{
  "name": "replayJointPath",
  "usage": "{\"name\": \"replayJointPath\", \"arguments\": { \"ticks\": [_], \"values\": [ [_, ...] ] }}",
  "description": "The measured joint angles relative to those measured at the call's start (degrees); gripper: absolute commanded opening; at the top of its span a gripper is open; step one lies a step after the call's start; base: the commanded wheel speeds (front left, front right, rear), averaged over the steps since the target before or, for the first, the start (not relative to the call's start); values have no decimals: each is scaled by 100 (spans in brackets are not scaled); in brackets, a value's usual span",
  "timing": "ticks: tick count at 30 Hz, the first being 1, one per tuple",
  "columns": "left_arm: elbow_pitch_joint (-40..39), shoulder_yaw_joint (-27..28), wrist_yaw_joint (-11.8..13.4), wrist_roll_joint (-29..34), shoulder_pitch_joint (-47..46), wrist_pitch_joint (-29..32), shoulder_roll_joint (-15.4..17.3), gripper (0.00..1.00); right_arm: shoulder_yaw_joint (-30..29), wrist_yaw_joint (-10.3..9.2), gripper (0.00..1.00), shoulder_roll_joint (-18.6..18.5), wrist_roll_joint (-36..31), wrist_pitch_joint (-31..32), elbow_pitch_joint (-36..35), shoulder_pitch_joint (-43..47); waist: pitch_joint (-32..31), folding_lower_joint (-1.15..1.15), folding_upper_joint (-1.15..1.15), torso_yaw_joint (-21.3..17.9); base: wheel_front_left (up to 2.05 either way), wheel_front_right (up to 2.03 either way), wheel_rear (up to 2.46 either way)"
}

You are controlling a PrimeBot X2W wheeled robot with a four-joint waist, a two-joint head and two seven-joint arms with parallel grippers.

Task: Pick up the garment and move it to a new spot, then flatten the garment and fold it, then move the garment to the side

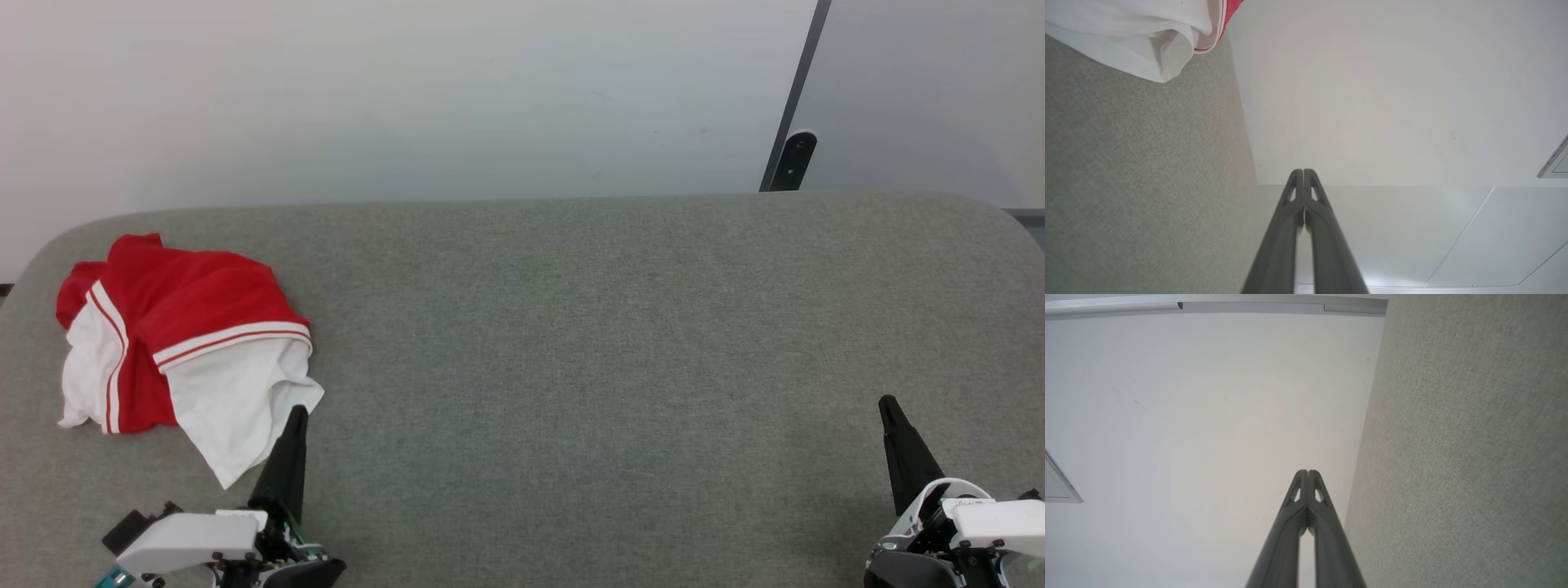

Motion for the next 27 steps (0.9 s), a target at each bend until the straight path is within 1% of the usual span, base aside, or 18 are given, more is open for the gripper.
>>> {"name": "replayJointPath", "arguments": {
  "ticks": [24,25,27],
  "values": [
    [0,-2,0,0,0,0,0,0,0,0,0,0,0,0,0,0,0,0,0,0,0,0,0],
    [0,-1,0,0,0,0,0,100,0,0,100,0,0,0,0,0,0,0,0,0,0,0,0],
    [78,-7,7,2,66,-2,-18,100,2,0,100,9,-2,1,87,44,0,0,0,0,0,0,0]
  ]
}}
